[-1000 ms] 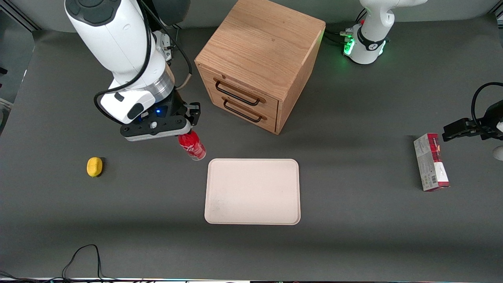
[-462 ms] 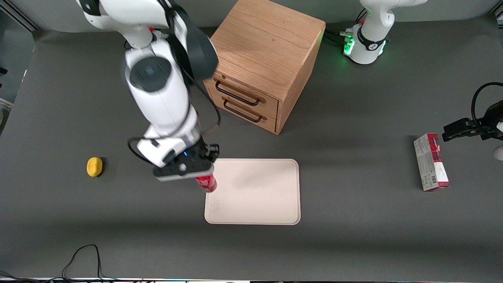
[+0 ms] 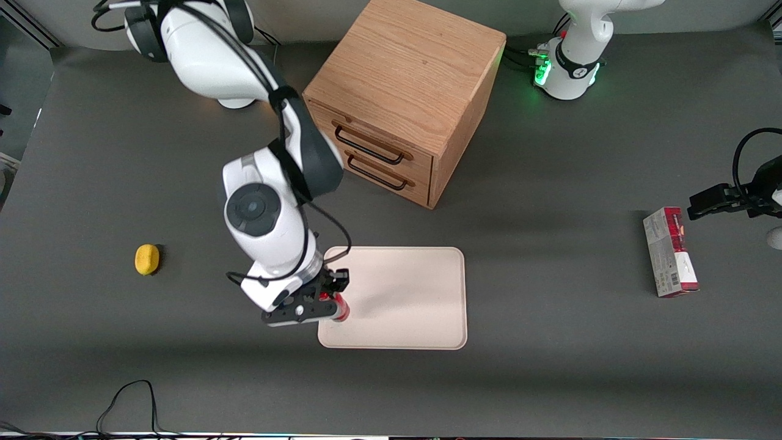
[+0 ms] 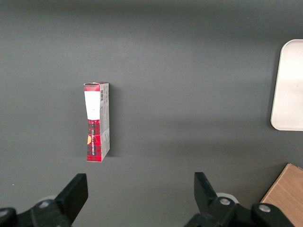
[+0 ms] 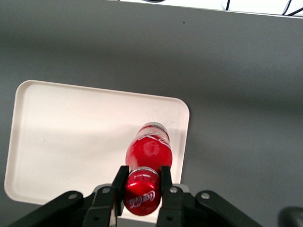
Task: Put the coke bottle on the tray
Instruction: 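Lower the bottle upright onto the tray corner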
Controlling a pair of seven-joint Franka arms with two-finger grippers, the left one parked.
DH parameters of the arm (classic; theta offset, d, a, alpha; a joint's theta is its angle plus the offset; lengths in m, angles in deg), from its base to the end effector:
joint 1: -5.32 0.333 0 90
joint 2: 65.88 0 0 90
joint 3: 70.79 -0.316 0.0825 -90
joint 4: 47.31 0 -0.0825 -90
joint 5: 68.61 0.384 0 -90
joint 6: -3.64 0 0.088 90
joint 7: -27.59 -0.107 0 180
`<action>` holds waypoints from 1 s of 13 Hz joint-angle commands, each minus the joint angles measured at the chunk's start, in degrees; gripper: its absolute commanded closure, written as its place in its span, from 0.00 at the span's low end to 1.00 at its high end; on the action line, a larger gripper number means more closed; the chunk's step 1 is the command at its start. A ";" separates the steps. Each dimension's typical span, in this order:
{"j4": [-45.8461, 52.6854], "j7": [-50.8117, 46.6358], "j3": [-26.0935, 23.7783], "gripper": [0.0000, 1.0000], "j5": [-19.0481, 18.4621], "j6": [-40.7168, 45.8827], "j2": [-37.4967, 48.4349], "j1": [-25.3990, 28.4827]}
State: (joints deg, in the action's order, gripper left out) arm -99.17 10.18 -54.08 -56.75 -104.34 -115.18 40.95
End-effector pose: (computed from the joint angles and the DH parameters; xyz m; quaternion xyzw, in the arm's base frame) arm 0.7013 0.3543 0.4006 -0.9963 -0.0450 -0.0706 0.0173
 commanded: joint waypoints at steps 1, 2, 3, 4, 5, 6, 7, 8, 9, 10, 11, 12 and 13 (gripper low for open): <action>0.52 0.88 -0.80 0.97 -0.35 -1.44 -2.11 -0.21; 0.61 0.88 -0.88 0.97 -0.35 -2.66 -3.34 -0.30; 0.52 0.71 -0.88 0.97 -0.18 -4.24 -4.48 -0.30; 0.52 0.71 -0.97 0.97 -0.18 -4.69 -5.27 -0.30; 0.44 0.79 -0.97 0.97 -0.09 -4.61 -5.46 -0.21; -0.09 0.88 -0.97 0.97 -0.09 -4.43 -5.37 -0.30; -0.70 0.80 -0.97 0.94 -0.09 -4.43 -5.28 -0.21; -0.88 0.53 -0.97 0.57 -0.09 -4.43 -5.37 -0.21; -0.88 0.18 -0.97 0.06 -0.09 -4.43 -5.37 -0.21; -0.88 0.18 -0.97 0.00 -0.09 -4.43 -5.37 -0.21; -0.88 0.09 -0.97 0.00 -0.09 -4.43 -5.20 -0.12; -0.88 0.09 -0.97 0.00 -0.18 -4.35 -4.85 -0.03; -0.88 0.00 -0.97 0.00 -0.18 -3.91 -4.41 0.23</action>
State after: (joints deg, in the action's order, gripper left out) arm -99.24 10.33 -54.86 -56.75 -108.79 -121.18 40.76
